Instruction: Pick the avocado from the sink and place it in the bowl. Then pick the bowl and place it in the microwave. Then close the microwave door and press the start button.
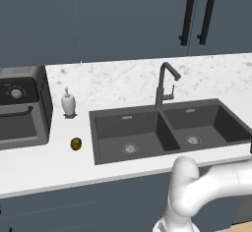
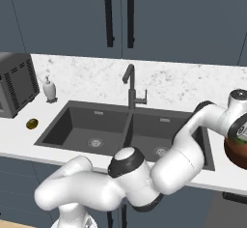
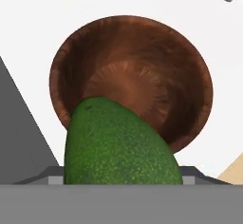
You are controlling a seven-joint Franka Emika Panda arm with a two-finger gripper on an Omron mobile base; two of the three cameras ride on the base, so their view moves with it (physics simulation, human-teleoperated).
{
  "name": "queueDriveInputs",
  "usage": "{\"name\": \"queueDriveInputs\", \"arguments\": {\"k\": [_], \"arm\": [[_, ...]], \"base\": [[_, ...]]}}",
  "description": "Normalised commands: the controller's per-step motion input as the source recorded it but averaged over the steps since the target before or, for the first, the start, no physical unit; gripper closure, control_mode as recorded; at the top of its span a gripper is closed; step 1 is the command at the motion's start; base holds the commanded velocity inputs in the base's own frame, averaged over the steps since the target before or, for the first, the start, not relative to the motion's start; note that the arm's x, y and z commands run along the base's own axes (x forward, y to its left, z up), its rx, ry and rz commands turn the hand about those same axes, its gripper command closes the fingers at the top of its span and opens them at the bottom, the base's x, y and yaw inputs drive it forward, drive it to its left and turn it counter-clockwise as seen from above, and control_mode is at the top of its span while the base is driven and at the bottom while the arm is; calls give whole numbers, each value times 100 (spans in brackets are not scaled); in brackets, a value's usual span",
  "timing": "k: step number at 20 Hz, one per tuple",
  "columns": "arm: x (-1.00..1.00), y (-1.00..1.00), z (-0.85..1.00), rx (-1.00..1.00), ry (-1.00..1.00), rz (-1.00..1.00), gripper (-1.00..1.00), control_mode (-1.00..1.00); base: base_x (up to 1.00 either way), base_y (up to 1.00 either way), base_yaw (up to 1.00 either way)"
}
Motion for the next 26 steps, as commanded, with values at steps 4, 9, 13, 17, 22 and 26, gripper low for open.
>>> {"name": "queueDriveInputs", "arguments": {"k": [4,9,13,17,22,26], "arm": [[29,-9,-57,0,0,3,100,-100],[39,-19,-54,0,0,4,100,-100],[34,-47,-35,5,0,4,100,-100],[22,-33,-35,3,0,6,100,-100],[2,5,-5,0,0,2,-100,-100],[-3,15,6,-2,-4,7,-100,-100]], "base": [[0,0,0],[0,0,0],[0,0,0],[0,0,0],[0,0,0],[0,0,0]]}}
